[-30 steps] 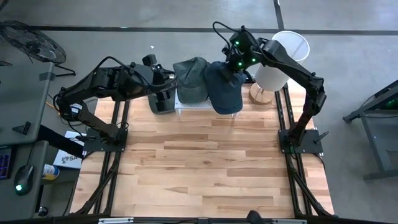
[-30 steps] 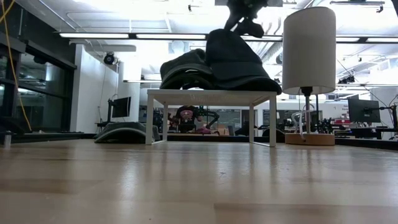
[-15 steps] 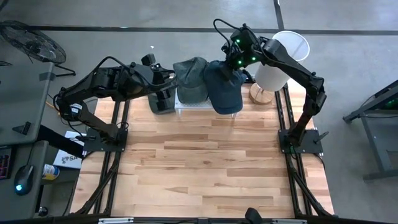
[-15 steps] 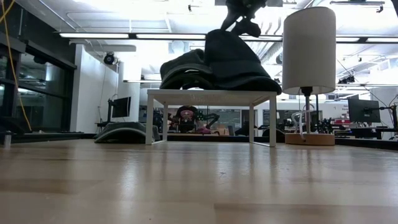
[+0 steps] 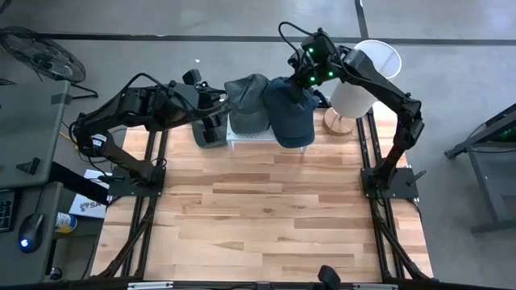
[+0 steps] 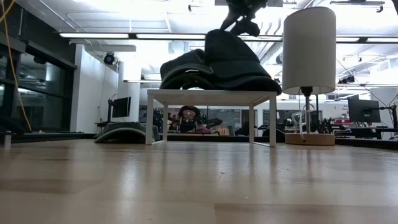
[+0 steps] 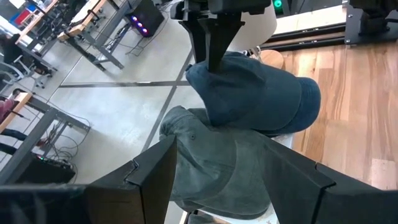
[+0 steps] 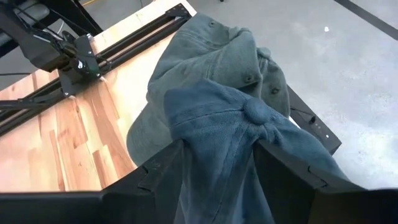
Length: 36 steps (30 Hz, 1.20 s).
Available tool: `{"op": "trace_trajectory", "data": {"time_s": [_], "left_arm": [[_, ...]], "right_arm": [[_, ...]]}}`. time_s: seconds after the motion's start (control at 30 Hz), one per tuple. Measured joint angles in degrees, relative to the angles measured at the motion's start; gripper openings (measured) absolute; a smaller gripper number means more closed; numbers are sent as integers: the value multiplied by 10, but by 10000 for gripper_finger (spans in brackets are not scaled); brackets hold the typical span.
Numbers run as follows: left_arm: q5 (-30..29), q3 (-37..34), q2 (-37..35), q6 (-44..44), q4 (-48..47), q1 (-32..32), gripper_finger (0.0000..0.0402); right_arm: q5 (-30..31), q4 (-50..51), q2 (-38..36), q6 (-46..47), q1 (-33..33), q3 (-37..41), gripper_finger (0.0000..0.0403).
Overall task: Pick & Place hat
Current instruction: Stack the dark blue cap on the dark blue cap on the shelf, then stack the dark green cap on the dark green cap on the shelf
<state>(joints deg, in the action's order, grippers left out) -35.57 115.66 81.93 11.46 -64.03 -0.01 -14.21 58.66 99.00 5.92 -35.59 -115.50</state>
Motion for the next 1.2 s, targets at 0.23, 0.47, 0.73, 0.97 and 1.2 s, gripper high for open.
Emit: {"op": "trace_trajectory", "data": {"time_s": [0.23,0.47,0.73,0.97,1.2], "left_arm": [[-1,0,0,-7,0,0,217],[-14,0,0,-14,-5,0,217],[-15,0,0,-23,-5,0,217],[-16,0,0,-28,-4,0,217],[-28,0,0,-45,-8,0,217]], "right_arm": [[-11,1,-1,-11,-13,0,229],[-28,1,-1,-15,-31,0,249],[-27,0,-1,-21,-44,0,250],[-26,-24,-1,-17,-58,0,250],[-32,-84,-14,-8,-66,0,250]]}}
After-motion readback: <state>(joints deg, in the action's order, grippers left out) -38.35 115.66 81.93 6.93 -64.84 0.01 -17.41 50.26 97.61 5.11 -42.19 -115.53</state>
